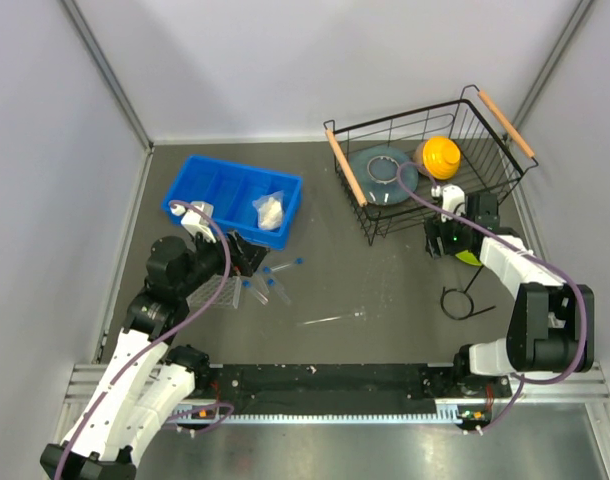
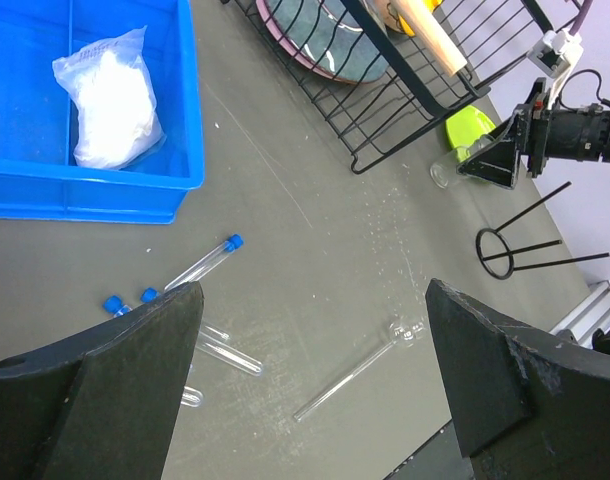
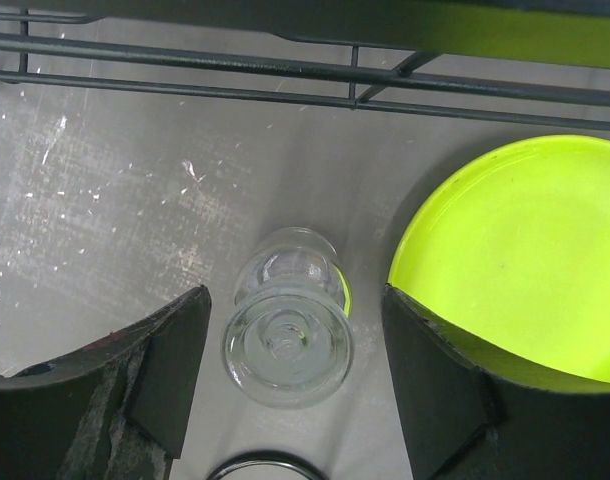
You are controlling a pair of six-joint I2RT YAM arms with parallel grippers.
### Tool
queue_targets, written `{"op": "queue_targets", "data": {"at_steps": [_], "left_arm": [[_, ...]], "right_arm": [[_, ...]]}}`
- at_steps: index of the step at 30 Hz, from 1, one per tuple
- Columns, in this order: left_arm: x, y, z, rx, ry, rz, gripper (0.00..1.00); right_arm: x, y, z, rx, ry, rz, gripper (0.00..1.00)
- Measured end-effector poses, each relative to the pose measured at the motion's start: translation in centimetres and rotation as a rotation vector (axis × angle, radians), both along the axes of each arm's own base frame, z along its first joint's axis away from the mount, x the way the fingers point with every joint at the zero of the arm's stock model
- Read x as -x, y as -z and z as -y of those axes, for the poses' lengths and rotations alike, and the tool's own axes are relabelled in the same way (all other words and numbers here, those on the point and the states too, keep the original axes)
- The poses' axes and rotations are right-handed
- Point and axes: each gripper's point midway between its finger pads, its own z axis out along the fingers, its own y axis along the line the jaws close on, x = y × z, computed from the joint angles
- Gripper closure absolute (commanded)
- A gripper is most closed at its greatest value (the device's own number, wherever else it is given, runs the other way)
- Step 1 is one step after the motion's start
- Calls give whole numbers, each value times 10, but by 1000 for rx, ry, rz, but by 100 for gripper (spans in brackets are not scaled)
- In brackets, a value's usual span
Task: Organize the chemistry lab equipment
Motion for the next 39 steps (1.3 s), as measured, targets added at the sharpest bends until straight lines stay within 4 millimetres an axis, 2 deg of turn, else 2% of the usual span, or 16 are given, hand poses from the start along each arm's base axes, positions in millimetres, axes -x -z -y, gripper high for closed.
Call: {"op": "queue_targets", "data": {"at_steps": [7,19,24,27,32,39], "left_arm": [[0,0,0,0,0,2,1],[0,0,0,-11,4,9,1],[1,0,1,-19,17,16,1],[3,0,3,-22,39,21,1],[7,0,7,-31,81,32,1],[12,0,12,-42,128,48,2]], "right_arm": [[1,1,-1,-3,-11,0,38],[1,1,-6,-16,-46,5,60],[4,1,-15,-19,-100,5,64],[14,0,-35,-7,-192,8,64],[45,-5,-86,-4,-434,9,65],[76,-10,-132,13,-687,20,65]]}}
